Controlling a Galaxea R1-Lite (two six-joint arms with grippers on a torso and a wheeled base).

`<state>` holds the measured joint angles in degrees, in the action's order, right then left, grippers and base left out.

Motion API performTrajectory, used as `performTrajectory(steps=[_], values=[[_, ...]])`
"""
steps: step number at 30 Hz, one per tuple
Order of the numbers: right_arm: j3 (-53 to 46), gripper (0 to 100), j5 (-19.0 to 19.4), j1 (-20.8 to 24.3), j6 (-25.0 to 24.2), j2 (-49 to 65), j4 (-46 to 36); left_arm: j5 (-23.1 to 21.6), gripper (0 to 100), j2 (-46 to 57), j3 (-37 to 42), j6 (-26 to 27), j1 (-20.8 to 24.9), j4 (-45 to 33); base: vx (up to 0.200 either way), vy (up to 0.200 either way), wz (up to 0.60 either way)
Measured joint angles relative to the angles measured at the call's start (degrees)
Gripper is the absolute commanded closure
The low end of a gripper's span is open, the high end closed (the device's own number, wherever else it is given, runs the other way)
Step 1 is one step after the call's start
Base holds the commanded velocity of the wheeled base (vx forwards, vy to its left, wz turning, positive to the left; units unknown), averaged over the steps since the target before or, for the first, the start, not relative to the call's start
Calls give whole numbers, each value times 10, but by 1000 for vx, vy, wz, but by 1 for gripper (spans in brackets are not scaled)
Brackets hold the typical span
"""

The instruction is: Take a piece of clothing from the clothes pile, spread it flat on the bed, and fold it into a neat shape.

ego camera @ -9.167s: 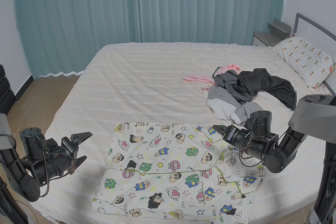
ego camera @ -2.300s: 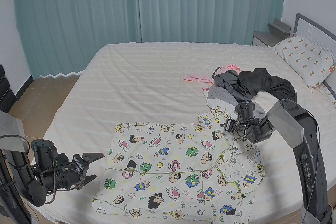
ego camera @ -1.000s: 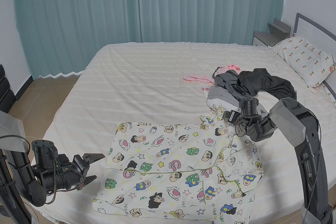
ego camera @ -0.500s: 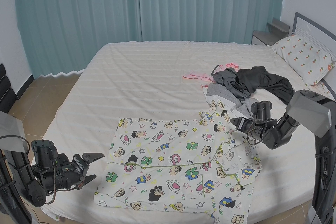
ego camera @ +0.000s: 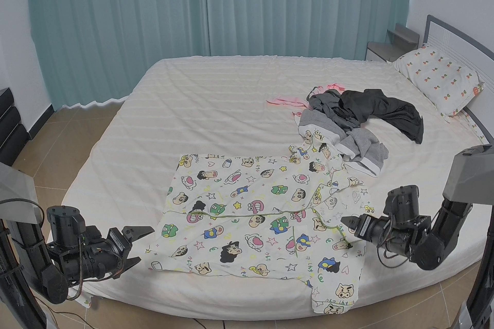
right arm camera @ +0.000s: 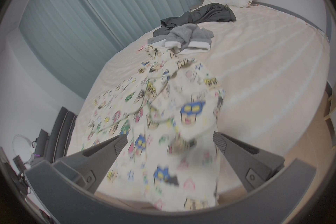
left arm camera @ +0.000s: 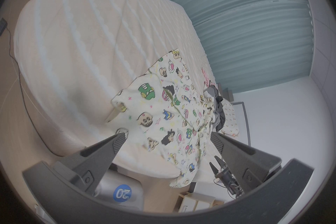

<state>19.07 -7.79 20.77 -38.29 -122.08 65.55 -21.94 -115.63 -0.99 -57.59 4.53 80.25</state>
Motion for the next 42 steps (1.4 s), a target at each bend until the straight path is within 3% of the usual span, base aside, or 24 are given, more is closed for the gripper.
performTrajectory(steps=[6,13,18,26,36,42], values=[[-101,0,-2,36,-16,13,118,28,0,-39,-2,72,16,-1,0,0,0],[-163,0,-12,52,-19,-4,210,203,0,-128,-75,126,89,-10,0,0,0],[-177,0,-25,56,-20,-22,232,278,0,-184,-145,173,137,-53,0,0,0],[-181,0,-29,59,-21,-39,234,318,0,-217,-186,171,164,-79,0,0,0],[-181,0,-30,70,-20,-44,234,324,0,-192,-202,76,163,-88,0,0,0],[-181,0,-31,73,-20,-45,234,324,0,-184,-234,29,164,-164,0,0,0]])
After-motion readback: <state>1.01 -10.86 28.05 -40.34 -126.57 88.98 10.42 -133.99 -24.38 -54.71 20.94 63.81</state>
